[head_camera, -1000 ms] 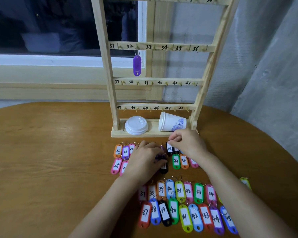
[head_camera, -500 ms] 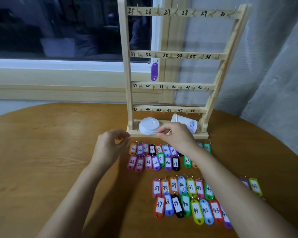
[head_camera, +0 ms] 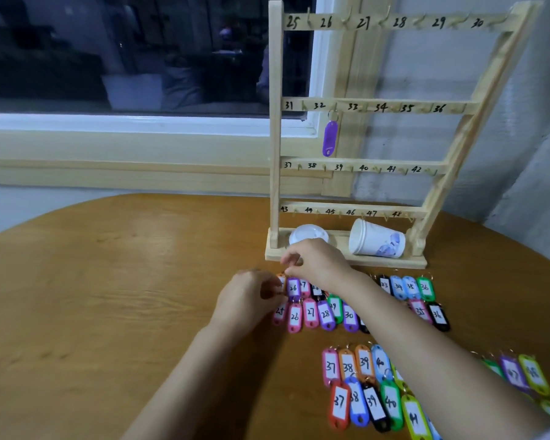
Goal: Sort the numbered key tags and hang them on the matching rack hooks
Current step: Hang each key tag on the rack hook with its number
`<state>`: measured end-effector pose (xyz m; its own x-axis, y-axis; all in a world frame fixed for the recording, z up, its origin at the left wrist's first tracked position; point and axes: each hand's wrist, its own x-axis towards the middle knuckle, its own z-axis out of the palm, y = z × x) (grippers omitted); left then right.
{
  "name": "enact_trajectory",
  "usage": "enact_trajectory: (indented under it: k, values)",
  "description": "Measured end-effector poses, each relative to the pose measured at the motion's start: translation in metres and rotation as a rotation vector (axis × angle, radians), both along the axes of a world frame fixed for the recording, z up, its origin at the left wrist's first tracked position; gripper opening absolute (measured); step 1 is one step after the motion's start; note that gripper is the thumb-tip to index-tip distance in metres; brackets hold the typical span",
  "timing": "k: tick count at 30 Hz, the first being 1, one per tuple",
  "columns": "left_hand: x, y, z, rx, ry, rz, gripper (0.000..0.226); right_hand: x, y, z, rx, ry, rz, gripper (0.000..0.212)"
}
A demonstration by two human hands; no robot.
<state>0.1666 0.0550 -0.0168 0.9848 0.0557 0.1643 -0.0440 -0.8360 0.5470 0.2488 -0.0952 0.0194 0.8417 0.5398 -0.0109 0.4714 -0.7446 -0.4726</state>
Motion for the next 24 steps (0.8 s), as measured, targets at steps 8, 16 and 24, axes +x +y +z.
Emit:
enact_trajectory:
  k: [8,16,24]
  values:
    - [0.003,0.003,-0.006,0.001,-0.022,0.002,0.011,0.004,0.010,-0.003,-0.138,-0.109,0.053,0.008]
    - [0.000,0.012,0.008,-0.135,0.010,0.039,0.012,-0.001,0.009,0.005,-0.077,-0.138,0.021,0.013]
    - [0.004,0.020,0.071,-0.274,-0.054,0.044,0.013,-0.009,0.002,0.068,0.003,-0.175,0.001,0.012]
